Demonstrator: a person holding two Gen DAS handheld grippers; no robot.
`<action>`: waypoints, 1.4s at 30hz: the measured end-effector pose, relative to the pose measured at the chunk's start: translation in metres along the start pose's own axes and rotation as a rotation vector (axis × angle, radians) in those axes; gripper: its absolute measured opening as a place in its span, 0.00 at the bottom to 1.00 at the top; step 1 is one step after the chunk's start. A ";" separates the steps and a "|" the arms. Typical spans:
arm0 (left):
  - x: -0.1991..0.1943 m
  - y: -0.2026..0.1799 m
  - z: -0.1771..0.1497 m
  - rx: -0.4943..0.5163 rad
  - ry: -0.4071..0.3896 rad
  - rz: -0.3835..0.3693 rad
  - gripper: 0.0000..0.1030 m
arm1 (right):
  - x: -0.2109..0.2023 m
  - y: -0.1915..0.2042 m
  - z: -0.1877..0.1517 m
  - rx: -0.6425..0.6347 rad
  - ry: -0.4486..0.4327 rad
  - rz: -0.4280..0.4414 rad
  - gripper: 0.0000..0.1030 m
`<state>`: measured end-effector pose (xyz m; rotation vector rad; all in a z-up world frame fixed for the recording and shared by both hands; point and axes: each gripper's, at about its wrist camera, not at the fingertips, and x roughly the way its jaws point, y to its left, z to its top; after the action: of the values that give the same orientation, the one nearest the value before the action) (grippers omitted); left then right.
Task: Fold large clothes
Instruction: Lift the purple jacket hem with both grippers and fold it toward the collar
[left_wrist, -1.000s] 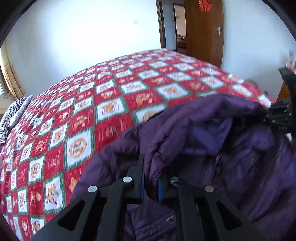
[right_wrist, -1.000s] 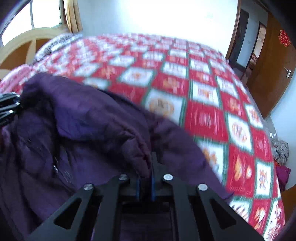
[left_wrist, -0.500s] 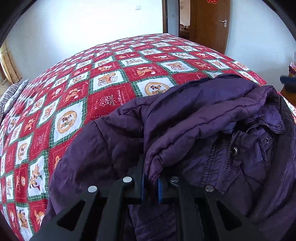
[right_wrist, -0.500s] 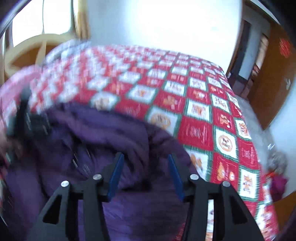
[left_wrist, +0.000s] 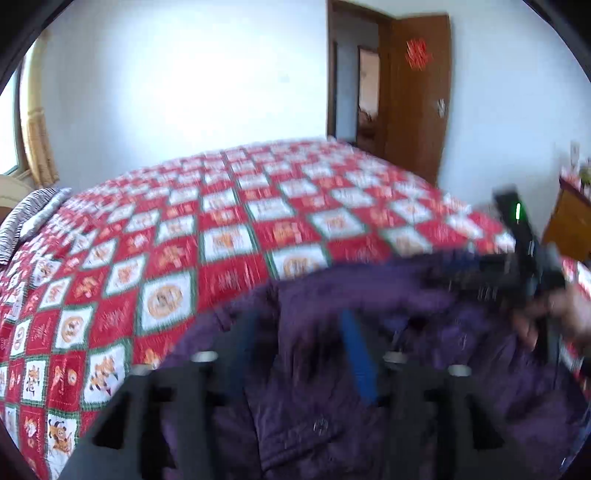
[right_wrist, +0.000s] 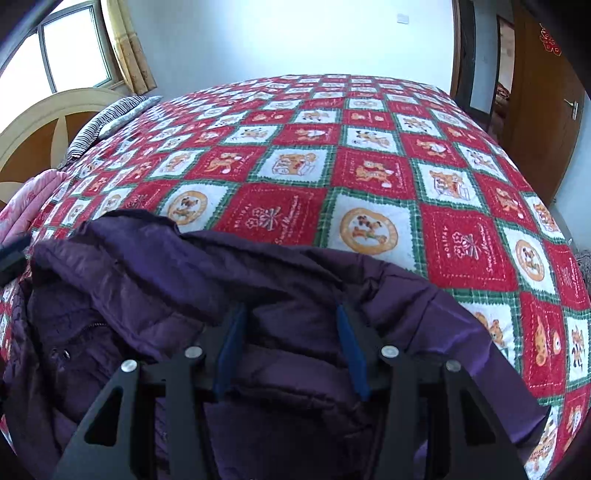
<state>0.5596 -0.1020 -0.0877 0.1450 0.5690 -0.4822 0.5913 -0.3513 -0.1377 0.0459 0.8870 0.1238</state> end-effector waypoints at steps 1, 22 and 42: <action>-0.003 0.000 0.008 -0.031 -0.034 0.004 0.74 | 0.001 0.002 -0.001 -0.009 -0.004 -0.009 0.52; 0.137 -0.031 -0.027 -0.021 0.281 0.162 0.86 | 0.012 0.014 -0.015 -0.045 -0.022 -0.073 0.54; 0.143 -0.029 -0.026 -0.021 0.303 0.152 0.88 | 0.019 0.022 -0.014 -0.075 -0.004 -0.137 0.55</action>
<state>0.6385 -0.1774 -0.1886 0.2419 0.8526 -0.3076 0.5905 -0.3276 -0.1592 -0.0847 0.8786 0.0288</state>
